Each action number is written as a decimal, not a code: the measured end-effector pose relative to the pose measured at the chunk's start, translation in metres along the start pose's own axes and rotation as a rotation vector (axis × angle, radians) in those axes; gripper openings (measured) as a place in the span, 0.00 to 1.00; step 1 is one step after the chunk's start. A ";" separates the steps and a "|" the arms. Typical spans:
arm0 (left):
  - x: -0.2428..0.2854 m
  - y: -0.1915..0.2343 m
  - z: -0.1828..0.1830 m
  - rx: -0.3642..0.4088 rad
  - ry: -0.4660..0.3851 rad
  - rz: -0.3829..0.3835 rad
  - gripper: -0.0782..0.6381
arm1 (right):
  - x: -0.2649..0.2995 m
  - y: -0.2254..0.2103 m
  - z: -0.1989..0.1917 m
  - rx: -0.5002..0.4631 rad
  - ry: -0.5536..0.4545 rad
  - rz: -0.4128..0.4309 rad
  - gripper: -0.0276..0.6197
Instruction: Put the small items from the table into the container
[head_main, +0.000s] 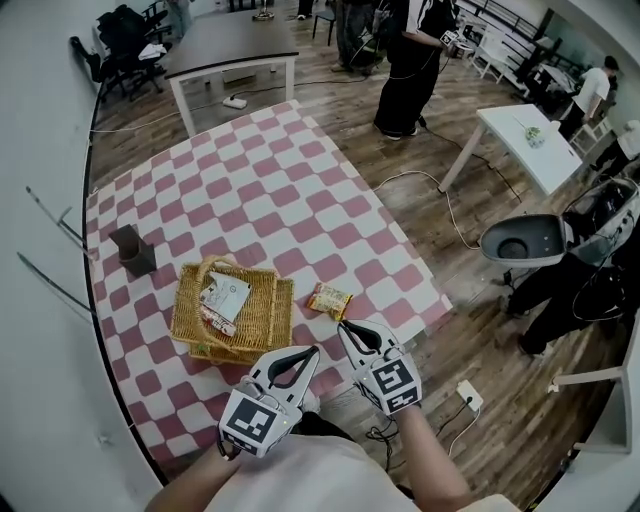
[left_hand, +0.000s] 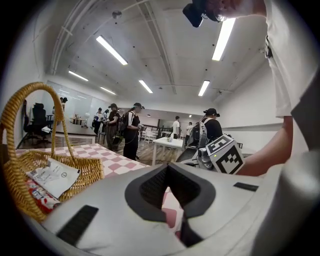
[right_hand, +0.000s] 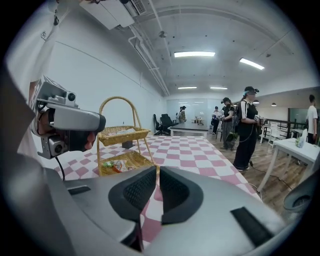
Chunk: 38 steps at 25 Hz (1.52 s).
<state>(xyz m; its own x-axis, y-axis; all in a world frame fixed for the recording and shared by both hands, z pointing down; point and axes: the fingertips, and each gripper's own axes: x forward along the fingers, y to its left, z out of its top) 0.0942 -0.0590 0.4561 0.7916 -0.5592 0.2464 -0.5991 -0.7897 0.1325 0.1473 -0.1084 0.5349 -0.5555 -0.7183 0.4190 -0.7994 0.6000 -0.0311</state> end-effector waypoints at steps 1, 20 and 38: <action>0.003 -0.001 -0.002 0.000 0.011 -0.001 0.10 | 0.002 -0.003 -0.004 0.004 0.005 -0.004 0.11; 0.044 0.005 -0.032 -0.004 0.087 -0.001 0.10 | 0.034 -0.032 -0.056 -0.004 0.123 -0.001 0.16; 0.072 0.010 -0.054 -0.025 0.153 0.008 0.10 | 0.063 -0.041 -0.088 -0.011 0.224 0.068 0.30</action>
<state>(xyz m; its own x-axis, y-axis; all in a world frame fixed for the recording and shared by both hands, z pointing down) 0.1389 -0.0936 0.5271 0.7605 -0.5186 0.3908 -0.6093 -0.7780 0.1533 0.1654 -0.1475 0.6425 -0.5417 -0.5808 0.6077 -0.7589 0.6488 -0.0565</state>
